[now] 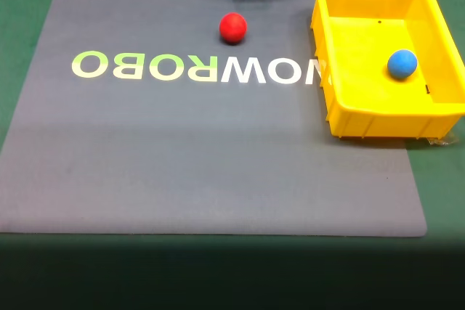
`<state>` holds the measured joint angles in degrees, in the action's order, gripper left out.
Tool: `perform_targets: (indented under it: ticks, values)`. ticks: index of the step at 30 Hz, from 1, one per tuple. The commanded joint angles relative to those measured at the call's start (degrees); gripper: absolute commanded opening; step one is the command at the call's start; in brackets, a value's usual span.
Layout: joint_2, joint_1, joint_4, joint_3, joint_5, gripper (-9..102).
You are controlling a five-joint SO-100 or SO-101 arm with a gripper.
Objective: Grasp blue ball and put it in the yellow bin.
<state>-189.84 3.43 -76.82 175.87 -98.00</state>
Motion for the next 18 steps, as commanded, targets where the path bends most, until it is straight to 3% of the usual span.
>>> perform_targets:
  ticks: [1, 18]
  values:
    - [-0.79, -0.35, -0.62, 1.76, -0.09, 0]
    - [-0.79, -0.62, -0.79, 1.76, 4.22, 1]
